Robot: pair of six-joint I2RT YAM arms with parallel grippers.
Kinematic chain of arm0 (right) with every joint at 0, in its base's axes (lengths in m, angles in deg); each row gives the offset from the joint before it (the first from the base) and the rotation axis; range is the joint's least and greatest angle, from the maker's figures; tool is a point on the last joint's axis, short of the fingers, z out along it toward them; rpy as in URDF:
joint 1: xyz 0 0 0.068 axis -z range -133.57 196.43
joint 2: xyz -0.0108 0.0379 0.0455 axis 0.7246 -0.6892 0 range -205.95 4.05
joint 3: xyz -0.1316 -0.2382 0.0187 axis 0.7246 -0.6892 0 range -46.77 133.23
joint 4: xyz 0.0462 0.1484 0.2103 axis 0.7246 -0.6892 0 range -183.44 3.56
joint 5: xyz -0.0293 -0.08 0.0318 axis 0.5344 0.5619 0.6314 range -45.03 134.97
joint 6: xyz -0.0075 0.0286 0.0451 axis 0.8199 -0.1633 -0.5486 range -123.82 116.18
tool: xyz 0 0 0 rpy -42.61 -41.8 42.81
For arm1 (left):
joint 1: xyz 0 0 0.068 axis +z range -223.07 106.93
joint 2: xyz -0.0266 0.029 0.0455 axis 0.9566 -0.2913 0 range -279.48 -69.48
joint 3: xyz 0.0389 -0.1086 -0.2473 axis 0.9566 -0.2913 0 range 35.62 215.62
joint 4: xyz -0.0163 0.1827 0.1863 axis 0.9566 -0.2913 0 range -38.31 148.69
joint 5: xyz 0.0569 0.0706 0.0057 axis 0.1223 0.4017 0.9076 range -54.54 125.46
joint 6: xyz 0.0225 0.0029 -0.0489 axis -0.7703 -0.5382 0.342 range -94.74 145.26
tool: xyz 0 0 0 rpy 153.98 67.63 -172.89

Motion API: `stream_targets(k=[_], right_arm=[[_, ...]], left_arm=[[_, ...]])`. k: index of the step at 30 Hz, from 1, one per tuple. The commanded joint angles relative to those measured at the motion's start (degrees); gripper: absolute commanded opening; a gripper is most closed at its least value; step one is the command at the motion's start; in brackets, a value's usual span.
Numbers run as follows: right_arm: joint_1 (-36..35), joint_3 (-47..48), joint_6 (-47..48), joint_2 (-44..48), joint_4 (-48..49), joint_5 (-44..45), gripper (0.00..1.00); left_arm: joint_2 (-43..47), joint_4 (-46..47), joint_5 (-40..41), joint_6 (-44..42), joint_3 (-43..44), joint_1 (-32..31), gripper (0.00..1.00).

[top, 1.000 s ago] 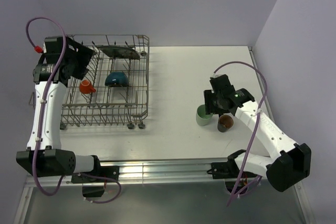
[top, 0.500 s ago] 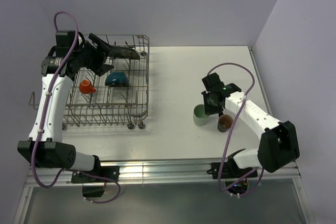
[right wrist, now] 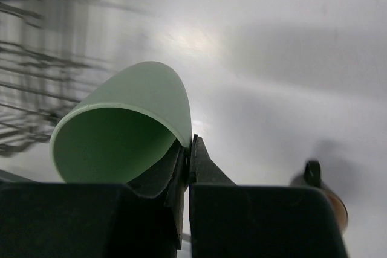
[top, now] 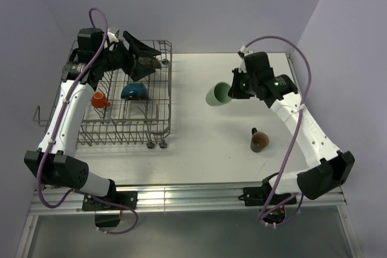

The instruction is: Load the mixed dishes into the dish rack

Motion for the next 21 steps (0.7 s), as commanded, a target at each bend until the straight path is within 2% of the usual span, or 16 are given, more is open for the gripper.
stream_targets(k=[1, 2, 5, 9, 15, 21], right_arm=[[0.7, 6.6, -0.6, 3.9, 4.4, -9.7, 0.0], [0.7, 6.4, -0.8, 4.5, 8.6, -10.4, 0.0], [0.6, 5.8, 0.4, 6.1, 14.8, -11.8, 0.0], [0.2, 7.3, 1.7, 5.5, 19.3, -14.2, 0.0], [-3.0, 8.6, 1.8, 5.7, 28.7, -17.2, 0.0], [-3.6, 10.1, 2.1, 5.1, 34.2, -18.9, 0.0]], left_arm=[[-0.9, 4.9, -5.7, 6.9, 1.1, -0.8, 0.81], [-1.1, 4.2, -5.7, 10.7, 1.6, -1.1, 0.81], [-2.2, 2.1, -5.5, 15.2, 4.7, -2.3, 0.82], [-3.5, 0.2, -4.8, 17.1, 8.4, -4.2, 0.82], [-2.6, 5.0, -7.9, 23.3, 3.7, -6.5, 0.82], [-3.3, 3.7, -9.7, 23.2, 3.6, -7.3, 0.83]])
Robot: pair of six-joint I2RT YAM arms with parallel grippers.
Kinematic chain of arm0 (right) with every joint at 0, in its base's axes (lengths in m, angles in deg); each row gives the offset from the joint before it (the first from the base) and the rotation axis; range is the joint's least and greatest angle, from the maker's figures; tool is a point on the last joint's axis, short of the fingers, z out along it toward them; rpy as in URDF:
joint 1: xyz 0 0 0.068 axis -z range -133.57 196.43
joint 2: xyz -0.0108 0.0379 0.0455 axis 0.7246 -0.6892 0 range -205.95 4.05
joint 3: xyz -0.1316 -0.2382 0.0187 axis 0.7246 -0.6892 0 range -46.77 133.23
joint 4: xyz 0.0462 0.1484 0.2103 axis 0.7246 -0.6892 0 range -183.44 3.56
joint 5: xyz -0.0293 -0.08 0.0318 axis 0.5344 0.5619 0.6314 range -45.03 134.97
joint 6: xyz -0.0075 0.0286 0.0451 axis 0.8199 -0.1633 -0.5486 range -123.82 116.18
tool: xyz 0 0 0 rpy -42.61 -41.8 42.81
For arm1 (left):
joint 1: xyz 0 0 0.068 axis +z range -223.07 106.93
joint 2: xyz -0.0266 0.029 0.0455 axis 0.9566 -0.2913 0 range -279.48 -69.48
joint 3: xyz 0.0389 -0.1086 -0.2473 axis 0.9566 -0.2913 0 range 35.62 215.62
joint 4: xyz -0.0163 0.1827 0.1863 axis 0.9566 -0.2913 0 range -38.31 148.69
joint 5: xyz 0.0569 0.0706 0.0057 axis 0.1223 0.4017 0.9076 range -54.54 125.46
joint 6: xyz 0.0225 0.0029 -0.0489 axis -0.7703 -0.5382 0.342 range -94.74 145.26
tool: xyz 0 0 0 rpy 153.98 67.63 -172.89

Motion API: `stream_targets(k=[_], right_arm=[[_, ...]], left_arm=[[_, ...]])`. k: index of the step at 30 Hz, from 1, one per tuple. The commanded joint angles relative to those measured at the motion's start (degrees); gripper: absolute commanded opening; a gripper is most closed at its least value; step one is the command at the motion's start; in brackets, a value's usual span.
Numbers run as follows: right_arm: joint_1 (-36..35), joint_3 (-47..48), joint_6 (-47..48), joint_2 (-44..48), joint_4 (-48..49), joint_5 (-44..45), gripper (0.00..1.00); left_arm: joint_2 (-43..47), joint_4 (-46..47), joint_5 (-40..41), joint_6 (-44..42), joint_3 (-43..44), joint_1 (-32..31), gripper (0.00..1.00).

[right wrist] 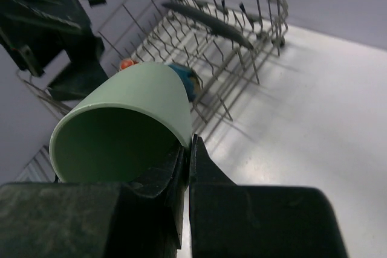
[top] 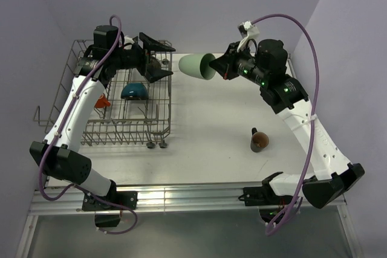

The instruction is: Load the mixed dishes into the dish rack

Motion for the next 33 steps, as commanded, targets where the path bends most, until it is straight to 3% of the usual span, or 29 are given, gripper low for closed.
stream_targets(k=[1, 21, 25, 27, 29, 30, 31, 32, 33], right_arm=[[-0.2, 2.8, 0.5, 0.0, 9.0, -2.5, 0.0], [-9.6, 1.9, 7.0, -3.8, 15.7, -1.4, 0.0], [-10.5, 2.1, 8.4, -4.2, 15.2, -1.7, 0.0], [-11.4, 2.1, 9.5, -4.2, 14.5, -1.4, 0.0], [-11.7, 2.3, 9.9, -4.3, 13.1, -1.3, 0.0], [-11.9, 2.5, 10.1, -4.5, 12.5, -1.3, 0.0], [-11.9, 2.6, 10.1, -4.6, 12.0, -1.1, 0.01], [-12.0, 2.8, 10.0, -4.6, 10.9, -0.9, 0.28], [-12.0, 2.8, 9.7, -4.5, 10.4, -0.5, 0.45]], left_arm=[[0.7, 1.0, -2.7, 1.3, 0.6, -0.3, 0.83], [1.1, 5.1, -2.2, 9.0, -0.6, -1.1, 0.83], [1.2, 5.4, -2.1, 9.4, -0.9, -1.1, 0.77], [1.6, 6.2, -2.0, 9.7, -1.8, -1.1, 0.7], [2.7, 9.6, -1.9, 11.3, -3.2, -1.1, 0.47], [3.0, 10.9, -1.8, 12.0, -4.9, -0.9, 0.29], [3.5, 12.1, -1.5, 12.9, -5.8, -0.7, 0.2], [3.8, 12.9, -1.3, 13.0, -6.5, -0.5, 0.12], [4.4, 12.9, -1.1, 12.7, -7.3, -0.1, 0.01]])
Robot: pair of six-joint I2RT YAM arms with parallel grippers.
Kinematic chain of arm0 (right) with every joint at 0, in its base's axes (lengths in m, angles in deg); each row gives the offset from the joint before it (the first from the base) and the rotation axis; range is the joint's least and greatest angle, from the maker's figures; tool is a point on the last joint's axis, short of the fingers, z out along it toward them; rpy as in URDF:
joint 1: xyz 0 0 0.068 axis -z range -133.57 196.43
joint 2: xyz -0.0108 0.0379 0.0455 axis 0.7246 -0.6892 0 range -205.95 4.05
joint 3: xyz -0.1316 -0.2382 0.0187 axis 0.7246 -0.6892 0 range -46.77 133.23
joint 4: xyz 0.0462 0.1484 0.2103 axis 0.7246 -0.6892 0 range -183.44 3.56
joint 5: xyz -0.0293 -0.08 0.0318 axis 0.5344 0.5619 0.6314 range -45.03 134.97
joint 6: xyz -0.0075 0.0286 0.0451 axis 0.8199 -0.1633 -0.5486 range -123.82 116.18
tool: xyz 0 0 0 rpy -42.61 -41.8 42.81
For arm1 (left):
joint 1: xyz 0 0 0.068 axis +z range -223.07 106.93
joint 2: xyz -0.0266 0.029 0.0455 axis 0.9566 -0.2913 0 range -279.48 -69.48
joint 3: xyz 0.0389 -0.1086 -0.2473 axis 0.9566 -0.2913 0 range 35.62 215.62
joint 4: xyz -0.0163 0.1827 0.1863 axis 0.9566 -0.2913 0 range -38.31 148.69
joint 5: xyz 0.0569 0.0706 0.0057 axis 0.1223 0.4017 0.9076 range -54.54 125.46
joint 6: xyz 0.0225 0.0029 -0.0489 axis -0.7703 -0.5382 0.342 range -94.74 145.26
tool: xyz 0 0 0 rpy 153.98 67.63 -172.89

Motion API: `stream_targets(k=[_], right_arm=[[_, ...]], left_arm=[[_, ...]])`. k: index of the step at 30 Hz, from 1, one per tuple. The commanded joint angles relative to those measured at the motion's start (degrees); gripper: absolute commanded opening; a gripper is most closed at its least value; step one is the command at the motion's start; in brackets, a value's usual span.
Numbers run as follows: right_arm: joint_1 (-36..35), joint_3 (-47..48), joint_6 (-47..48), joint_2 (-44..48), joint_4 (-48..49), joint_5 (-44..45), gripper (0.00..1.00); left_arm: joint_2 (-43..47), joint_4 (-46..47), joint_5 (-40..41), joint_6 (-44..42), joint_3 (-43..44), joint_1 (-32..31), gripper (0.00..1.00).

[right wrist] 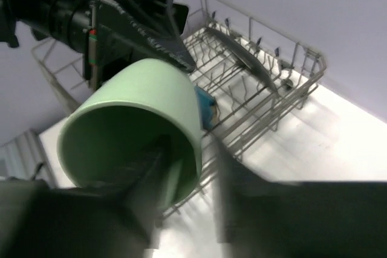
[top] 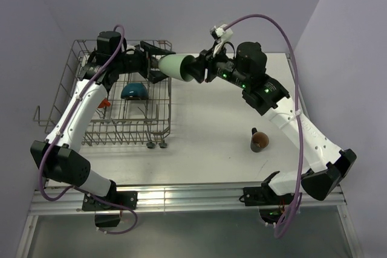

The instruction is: Load the mixed dishes into the dish rack

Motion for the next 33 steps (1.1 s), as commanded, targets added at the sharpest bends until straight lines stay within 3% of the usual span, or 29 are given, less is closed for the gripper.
stream_targets(k=[1, 2, 3, 5, 14, 18, 22, 33], right_arm=[[-1.8, 2.3, 0.6, -0.2, -2.3, -0.7, 0.6], [-1.9, 2.2, 0.5, 0.0, -3.0, -0.4, 0.83], [-1.9, 1.8, 0.3, 0.9, -3.4, 0.1, 0.95], [-1.9, 1.0, 0.0, 2.6, -4.4, 1.0, 1.0], [-1.9, -2.6, -0.5, 11.8, -9.9, 9.3, 1.0], [-1.7, -6.6, 0.3, 16.2, -11.9, 14.5, 1.0], [-1.2, -9.9, -0.4, 18.5, -13.3, 15.1, 1.0], [0.8, -13.1, -0.9, 20.3, -16.5, 16.3, 1.0]], left_arm=[[3.4, 6.2, 0.2, 1.1, -1.3, 1.2, 0.0], [3.5, 5.1, 0.9, 0.1, -1.2, 1.8, 0.0], [3.5, 2.7, 1.1, -1.2, -0.5, 2.5, 0.0], [3.4, 0.7, 2.1, -4.9, 0.6, 4.8, 0.0], [1.8, -18.3, 11.3, -27.3, 6.5, 16.9, 0.0], [-1.8, -28.6, 25.1, -44.2, 19.2, 17.9, 0.0], [0.2, -27.7, 36.9, -49.3, 19.4, 18.0, 0.0], [6.2, -26.6, 51.8, -59.2, 10.5, 15.9, 0.0]])
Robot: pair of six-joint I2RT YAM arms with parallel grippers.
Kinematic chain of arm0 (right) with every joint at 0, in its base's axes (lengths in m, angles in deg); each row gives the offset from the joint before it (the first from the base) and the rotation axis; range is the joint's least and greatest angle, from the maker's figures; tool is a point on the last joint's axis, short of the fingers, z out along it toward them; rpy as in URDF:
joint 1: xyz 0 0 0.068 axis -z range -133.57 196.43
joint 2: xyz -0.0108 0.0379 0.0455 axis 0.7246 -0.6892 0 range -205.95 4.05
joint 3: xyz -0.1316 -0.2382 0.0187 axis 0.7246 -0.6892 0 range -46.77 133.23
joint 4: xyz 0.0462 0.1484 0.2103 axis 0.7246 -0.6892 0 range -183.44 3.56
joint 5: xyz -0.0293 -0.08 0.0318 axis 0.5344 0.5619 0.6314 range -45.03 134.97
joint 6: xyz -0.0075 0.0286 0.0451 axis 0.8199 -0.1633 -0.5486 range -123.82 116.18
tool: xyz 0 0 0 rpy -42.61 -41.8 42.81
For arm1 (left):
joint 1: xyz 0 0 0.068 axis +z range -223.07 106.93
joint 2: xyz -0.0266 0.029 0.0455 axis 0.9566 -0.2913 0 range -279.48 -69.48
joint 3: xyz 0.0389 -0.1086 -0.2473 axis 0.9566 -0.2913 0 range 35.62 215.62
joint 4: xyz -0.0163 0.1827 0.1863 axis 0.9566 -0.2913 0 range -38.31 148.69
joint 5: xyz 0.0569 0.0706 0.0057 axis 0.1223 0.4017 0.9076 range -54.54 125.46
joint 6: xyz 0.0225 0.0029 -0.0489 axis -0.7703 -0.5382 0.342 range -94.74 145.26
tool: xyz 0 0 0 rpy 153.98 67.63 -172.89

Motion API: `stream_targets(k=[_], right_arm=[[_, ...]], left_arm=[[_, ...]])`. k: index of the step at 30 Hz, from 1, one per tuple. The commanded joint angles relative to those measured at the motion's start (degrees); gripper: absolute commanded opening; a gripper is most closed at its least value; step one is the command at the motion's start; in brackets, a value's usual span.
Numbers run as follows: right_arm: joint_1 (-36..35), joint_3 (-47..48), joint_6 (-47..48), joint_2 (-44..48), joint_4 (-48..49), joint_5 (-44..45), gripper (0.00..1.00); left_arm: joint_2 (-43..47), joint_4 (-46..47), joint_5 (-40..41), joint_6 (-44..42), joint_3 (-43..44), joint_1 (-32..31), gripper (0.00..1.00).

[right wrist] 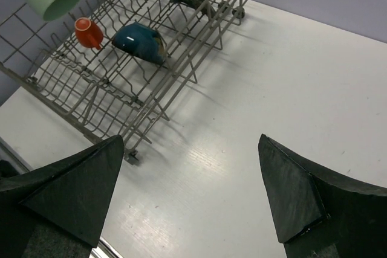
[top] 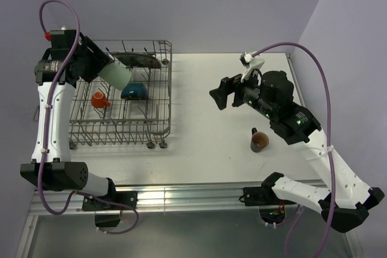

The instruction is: Load the mixed dishes into the dish rack

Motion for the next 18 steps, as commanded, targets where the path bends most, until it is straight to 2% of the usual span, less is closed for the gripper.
stream_targets(k=[1, 6, 12, 18], right_arm=[[1.0, -0.3, 0.1, 0.9, 0.0, 1.3, 1.0], [1.5, -0.6, -0.6, 0.9, 0.1, 1.0, 1.0], [2.1, -1.8, -1.3, 2.3, -0.6, 3.3, 1.0], [2.9, -1.6, -3.7, 2.4, -5.1, 4.4, 1.0]], left_arm=[[2.6, -0.1, 7.5, -6.1, -1.4, -1.6, 0.0], [1.6, -0.4, 16.7, -7.4, -3.3, -11.1, 0.0], [2.2, 2.3, 19.7, -7.2, -10.0, -14.5, 0.0], [2.1, 5.1, 22.5, -8.4, -14.1, -14.7, 0.0]])
